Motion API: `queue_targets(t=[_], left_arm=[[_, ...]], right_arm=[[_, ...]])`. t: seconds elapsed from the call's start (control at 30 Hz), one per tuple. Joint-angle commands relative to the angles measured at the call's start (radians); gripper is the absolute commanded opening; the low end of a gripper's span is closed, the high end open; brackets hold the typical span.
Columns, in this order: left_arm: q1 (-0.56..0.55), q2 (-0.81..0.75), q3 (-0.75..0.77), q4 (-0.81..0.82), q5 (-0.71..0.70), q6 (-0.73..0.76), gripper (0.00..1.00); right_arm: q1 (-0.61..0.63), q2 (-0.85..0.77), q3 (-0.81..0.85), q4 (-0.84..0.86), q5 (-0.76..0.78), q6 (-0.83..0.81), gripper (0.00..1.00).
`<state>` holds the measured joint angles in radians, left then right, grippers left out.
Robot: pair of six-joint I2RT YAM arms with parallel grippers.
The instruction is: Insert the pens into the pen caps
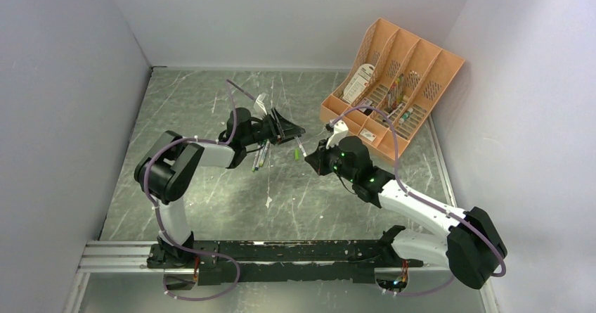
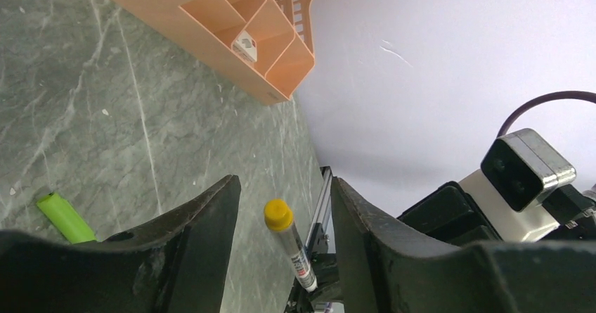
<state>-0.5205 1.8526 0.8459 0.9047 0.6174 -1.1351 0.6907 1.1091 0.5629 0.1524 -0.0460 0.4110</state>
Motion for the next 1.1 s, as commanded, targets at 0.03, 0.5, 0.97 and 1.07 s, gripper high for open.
queue_targets(t=[0.03, 0.5, 0.97, 1.07], left_arm=[[0.007, 0.029, 0.010, 0.114, 0.043, -0.052, 0.54], [0.010, 0.041, -0.067, 0.541, 0.000, -0.019, 0.07], [-0.168, -0.168, -0.354, 0.907, -0.454, 1.166, 0.07], [-0.234, -0.181, -0.351, 0.908, -0.441, 1.365, 0.07]], right_arm=[[0.008, -0.018, 0.020, 0.016, -0.025, -0.001, 0.00], [0.005, -0.098, -0.094, 0.217, 0.066, 0.215, 0.37], [-0.033, 0.008, -0.428, 1.148, 0.122, 0.934, 0.61], [-0.033, 0.069, -0.417, 1.200, 0.129, 1.021, 0.61]])
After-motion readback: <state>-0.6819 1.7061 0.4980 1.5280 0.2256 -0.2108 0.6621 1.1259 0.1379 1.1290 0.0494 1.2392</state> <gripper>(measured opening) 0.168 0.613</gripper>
